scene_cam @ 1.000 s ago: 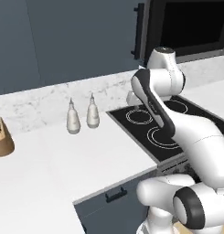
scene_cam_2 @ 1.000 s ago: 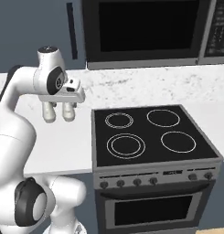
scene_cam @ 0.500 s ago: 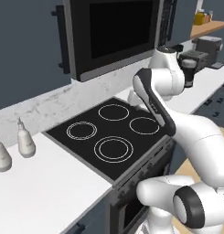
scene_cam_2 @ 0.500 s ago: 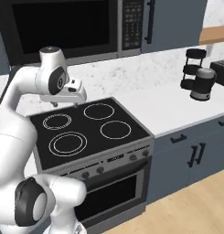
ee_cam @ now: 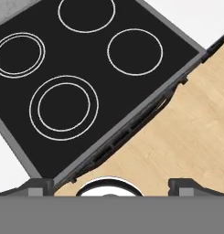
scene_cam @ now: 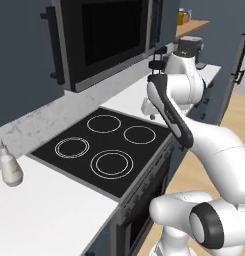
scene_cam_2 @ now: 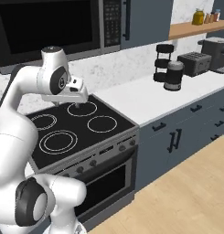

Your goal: Navigate to the toaster.

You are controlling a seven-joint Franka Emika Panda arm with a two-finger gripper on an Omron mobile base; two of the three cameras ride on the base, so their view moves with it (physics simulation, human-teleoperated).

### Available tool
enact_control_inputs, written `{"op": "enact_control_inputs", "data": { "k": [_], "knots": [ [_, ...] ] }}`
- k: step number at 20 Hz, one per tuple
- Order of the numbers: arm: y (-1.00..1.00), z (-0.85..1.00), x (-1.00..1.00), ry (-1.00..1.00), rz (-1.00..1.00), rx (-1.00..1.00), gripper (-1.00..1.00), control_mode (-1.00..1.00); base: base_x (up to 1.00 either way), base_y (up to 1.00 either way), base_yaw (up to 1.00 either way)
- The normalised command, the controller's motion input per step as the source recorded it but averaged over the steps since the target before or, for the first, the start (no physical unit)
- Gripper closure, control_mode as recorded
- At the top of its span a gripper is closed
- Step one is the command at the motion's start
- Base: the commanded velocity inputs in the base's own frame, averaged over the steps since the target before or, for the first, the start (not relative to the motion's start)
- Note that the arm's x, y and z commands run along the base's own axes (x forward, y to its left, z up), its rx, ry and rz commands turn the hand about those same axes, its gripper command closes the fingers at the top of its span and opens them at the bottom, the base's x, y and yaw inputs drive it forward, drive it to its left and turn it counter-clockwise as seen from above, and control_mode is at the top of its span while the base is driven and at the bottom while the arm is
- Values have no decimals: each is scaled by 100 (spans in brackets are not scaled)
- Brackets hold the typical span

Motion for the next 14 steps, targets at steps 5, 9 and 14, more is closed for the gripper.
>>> {"op": "enact_control_inputs", "data": {
  "k": [5, 9, 14],
  "knots": [
    [0, 0, 0, 0, 0, 0, -100, 100, 64, -42, -56],
    [0, 0, 0, 0, 0, 0, -100, 100, 72, -31, -56],
    [0, 0, 0, 0, 0, 0, -100, 100, 58, -38, -59]
  ]
}}
